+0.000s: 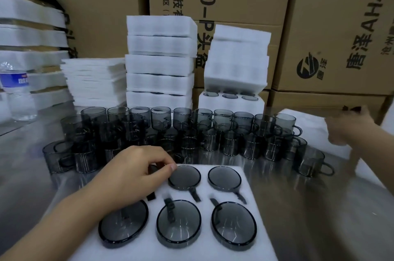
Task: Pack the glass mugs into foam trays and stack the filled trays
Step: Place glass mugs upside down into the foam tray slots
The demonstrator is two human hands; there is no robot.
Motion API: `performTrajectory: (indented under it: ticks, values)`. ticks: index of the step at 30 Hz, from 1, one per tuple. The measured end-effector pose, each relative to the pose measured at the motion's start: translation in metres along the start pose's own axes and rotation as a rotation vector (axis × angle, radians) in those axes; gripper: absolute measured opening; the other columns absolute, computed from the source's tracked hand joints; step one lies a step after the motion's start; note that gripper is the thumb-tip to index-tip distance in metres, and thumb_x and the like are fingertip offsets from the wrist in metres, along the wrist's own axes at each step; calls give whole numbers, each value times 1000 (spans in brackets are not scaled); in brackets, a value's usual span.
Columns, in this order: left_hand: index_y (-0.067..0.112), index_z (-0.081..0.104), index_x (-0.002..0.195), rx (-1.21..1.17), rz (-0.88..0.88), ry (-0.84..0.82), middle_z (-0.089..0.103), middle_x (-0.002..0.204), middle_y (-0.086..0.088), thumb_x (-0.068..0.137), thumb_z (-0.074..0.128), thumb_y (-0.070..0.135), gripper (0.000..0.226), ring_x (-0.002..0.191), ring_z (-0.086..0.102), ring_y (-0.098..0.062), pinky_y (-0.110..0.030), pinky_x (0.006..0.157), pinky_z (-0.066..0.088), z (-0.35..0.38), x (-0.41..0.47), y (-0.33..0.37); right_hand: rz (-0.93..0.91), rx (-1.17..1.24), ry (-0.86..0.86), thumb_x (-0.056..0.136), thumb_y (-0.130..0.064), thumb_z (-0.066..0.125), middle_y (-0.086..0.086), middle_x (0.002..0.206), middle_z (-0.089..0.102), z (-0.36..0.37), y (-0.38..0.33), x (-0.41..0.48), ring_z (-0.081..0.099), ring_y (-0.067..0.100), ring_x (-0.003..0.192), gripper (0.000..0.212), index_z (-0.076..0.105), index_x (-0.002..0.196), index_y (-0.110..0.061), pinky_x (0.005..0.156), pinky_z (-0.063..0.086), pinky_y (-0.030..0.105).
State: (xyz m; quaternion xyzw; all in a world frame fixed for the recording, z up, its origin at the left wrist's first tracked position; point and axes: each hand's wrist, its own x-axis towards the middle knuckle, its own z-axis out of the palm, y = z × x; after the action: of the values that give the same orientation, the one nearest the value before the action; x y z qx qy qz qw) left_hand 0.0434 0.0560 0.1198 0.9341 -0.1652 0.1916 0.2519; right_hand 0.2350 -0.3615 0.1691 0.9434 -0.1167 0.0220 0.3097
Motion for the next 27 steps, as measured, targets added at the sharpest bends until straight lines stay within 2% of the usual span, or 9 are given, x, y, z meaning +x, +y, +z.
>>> performTrajectory:
  ticks: [2, 4, 5, 9, 12, 17, 22, 25, 27]
  values:
    - [35, 71, 82, -5, -2, -1, 65, 86, 28, 87, 59, 32, 13, 84, 59, 7, -10, 69, 43, 1, 0, -1, 29, 78, -189, 95, -25, 26, 1, 153, 31, 11, 0, 8, 33, 24, 136, 58, 13, 151, -18, 117, 13, 49]
    - [34, 71, 82, -9, 2, -5, 65, 86, 27, 87, 60, 32, 13, 85, 59, 7, -11, 70, 43, 2, 1, -1, 24, 204, -276, 97, -24, 27, 9, 156, 20, 22, -2, 14, 34, 28, 136, 64, -3, 152, -15, 115, 23, 47]
    - [34, 71, 82, -11, 4, -6, 65, 86, 26, 88, 60, 32, 12, 85, 59, 7, -13, 71, 44, 1, 1, -1, 27, 226, -253, 97, -22, 28, 13, 154, 21, 27, -4, 15, 36, 30, 133, 63, -2, 151, -13, 113, 27, 46]
    - [41, 66, 78, -11, 17, -9, 65, 85, 26, 88, 61, 31, 15, 85, 59, 6, -19, 75, 47, 1, 1, -2, 41, 176, -77, 96, -18, 32, 16, 146, 24, 40, -10, 16, 36, 33, 130, 46, 29, 142, -13, 108, 34, 41]
    - [43, 65, 78, -26, 16, -11, 64, 86, 28, 89, 60, 34, 16, 85, 60, 5, -21, 76, 47, 1, 1, -3, 13, 117, -24, 96, -22, 37, 11, 137, 32, 46, -11, 17, 37, 29, 126, 38, 44, 132, -15, 102, 38, 37]
    - [38, 69, 81, 24, 14, -1, 63, 83, 30, 88, 59, 34, 13, 83, 57, 9, -7, 66, 38, 2, 1, -3, 90, 13, 355, 87, -36, 42, -5, 102, 56, 29, -12, 10, 46, 16, 99, 24, 58, 102, -26, 76, 29, 33]
    - [35, 71, 82, 27, 15, 3, 64, 82, 28, 87, 58, 35, 14, 82, 57, 9, -7, 64, 39, 2, 1, -3, 78, -26, 680, 88, -40, 42, -6, 91, 59, -12, -5, -6, 44, 17, 92, 27, 65, 91, -26, 78, 29, 34]
    - [35, 70, 83, 21, 11, 0, 65, 82, 27, 87, 58, 35, 14, 82, 57, 9, -11, 67, 42, 1, 1, -3, 5, -112, 724, 90, -34, 43, -5, 99, 58, -35, -15, -23, 43, 20, 102, 27, 67, 99, -26, 90, 29, 35]
    - [36, 70, 82, 26, 7, -2, 65, 81, 27, 87, 57, 36, 14, 81, 57, 8, -17, 68, 45, 1, 2, -3, -68, -175, 681, 90, -30, 44, -1, 107, 54, -47, -24, -35, 40, 23, 109, 28, 64, 107, -22, 99, 27, 37]
